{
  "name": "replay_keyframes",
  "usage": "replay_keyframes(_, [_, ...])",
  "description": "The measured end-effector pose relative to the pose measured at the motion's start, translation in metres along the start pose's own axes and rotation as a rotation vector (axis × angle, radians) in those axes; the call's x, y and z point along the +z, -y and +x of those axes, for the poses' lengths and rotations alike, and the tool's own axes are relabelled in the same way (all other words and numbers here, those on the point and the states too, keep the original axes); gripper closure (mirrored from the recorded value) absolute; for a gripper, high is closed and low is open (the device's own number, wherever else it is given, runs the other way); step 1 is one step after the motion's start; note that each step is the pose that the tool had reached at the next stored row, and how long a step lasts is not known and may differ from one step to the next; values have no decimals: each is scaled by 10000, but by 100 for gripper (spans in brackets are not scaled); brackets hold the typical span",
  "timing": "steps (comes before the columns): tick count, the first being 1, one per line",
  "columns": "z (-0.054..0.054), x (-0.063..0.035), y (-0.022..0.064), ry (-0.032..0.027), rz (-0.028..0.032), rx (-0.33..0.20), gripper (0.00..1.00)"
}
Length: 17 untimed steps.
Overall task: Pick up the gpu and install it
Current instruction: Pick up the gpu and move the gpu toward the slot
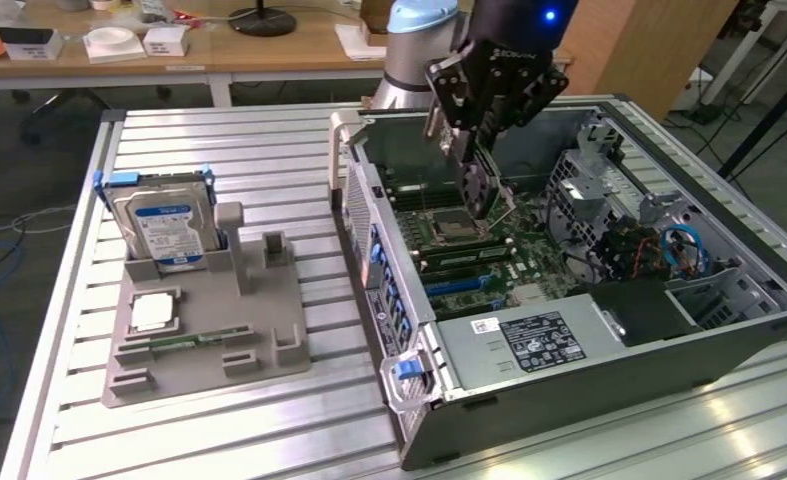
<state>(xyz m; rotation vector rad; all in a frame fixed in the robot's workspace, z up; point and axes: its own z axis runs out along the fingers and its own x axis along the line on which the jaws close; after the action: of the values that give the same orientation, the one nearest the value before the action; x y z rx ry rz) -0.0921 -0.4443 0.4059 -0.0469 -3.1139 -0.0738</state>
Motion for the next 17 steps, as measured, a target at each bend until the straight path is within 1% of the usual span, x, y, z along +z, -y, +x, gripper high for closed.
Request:
replay_keyframes(11, [-283,0,-8,0,0,1,74])
replay_keyframes(17, [-466,-3,-14,0,0,0,74])
